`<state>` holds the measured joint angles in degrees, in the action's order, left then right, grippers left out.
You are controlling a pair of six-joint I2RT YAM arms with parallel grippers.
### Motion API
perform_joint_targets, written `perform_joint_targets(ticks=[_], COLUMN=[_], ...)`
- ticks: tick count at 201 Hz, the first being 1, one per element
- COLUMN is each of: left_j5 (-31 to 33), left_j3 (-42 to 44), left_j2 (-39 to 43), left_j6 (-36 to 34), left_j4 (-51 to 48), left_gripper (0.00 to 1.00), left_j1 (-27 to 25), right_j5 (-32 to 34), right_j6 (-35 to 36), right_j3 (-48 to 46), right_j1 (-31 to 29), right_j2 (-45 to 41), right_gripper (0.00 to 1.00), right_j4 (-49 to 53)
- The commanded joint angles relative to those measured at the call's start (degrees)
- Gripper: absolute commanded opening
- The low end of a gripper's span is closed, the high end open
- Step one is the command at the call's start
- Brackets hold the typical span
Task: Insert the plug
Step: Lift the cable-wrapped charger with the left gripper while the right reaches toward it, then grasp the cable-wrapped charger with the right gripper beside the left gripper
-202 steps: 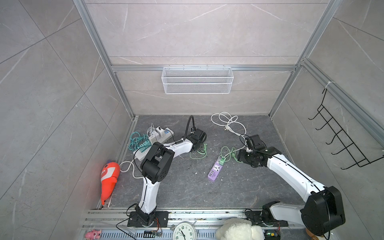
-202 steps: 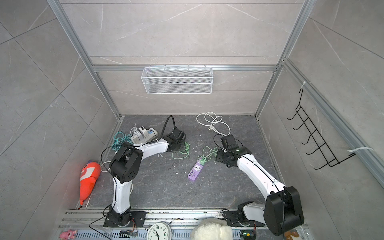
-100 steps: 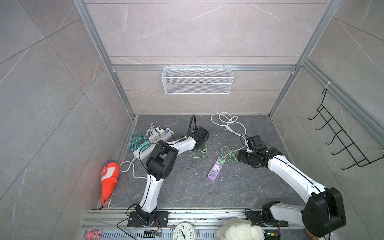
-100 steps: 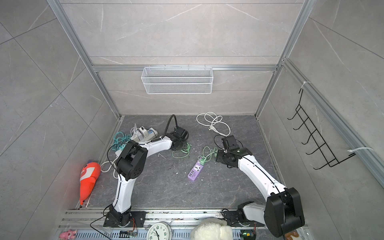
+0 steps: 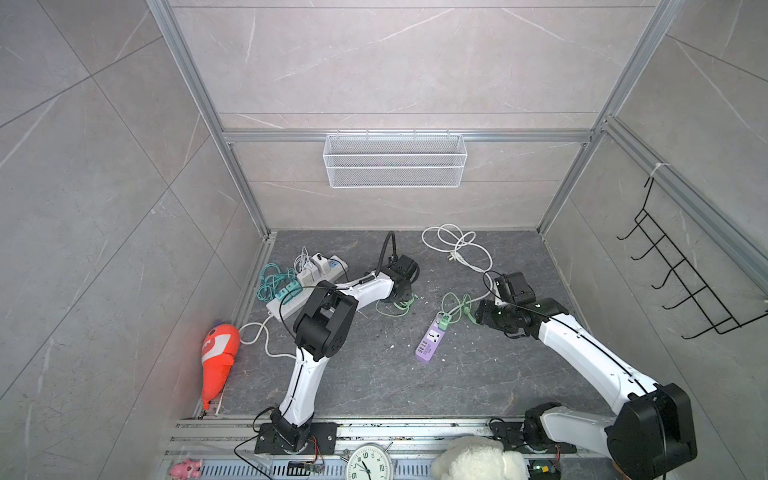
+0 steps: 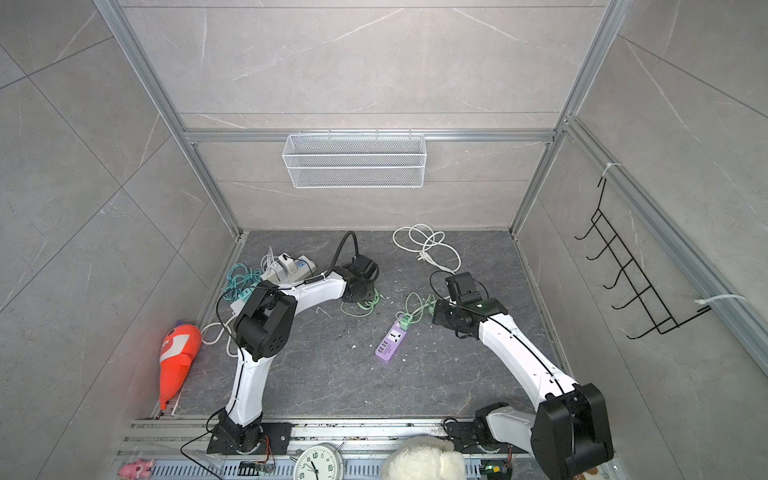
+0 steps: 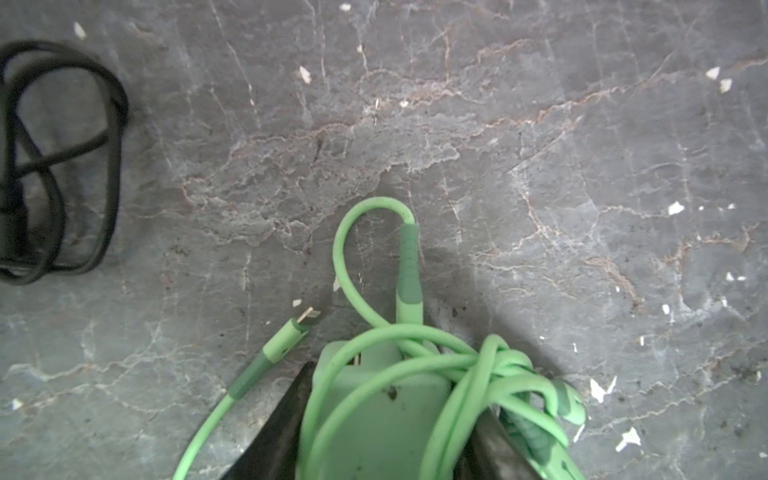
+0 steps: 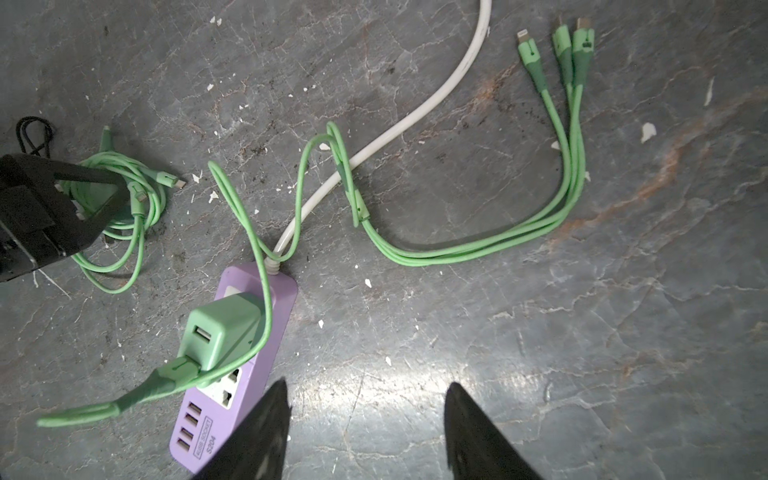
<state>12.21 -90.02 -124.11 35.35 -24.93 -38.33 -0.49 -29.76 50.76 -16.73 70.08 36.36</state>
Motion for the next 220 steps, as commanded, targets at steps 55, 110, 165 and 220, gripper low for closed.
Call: perform_joint_targets(ticks=[55, 110, 165, 220], left_j5=[-6.52, -17.04, -34.02, -41.30], left_j3=[20.70, 24.63, 32.97, 34.40], left_j2=[13.98, 15.70, 11.64, 12.19], left_j6=[-27.24, -35.92, -39.05, -43.50], left_j4=[42.43, 71.04, 105.15, 105.87], left_gripper=[0.24, 0.26, 0.29, 0.28], left_j1=[0.36, 0.64, -0.03, -1.32], right_j5=[-3.72, -6.94, -14.07, -20.98], right_j6=[-0.17, -0.67, -4.30, -4.57], right_j3=[4.16, 11.06, 15.87, 20.16], right_j1=[0.38, 0.46, 0.45, 0.30], right_j2=[-4.21, -6.13, -4.65, 4.21], right_gripper=[0.61, 0.61, 0.60, 0.55], right_j4=[2.62, 3.76, -2.66, -8.65])
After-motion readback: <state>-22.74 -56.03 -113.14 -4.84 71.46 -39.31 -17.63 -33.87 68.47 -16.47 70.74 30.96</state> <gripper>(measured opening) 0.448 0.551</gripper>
